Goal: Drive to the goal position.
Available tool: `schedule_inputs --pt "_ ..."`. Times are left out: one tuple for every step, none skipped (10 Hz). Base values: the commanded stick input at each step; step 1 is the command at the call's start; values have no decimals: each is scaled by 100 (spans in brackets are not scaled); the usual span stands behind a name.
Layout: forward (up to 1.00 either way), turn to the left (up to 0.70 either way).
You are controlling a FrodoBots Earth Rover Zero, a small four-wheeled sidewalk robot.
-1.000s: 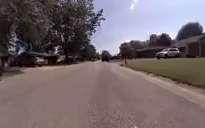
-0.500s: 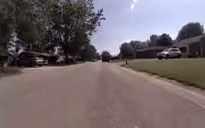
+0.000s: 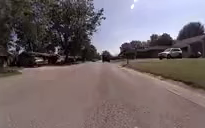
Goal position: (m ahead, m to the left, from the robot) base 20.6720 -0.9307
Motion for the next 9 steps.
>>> schedule_inputs --pt "50 0" --pt "50 0" --pt "50 0" --pt "50 0" --pt "50 0" --pt "50 0" --pt "50 0" --pt "50 0" --pt "50 0"
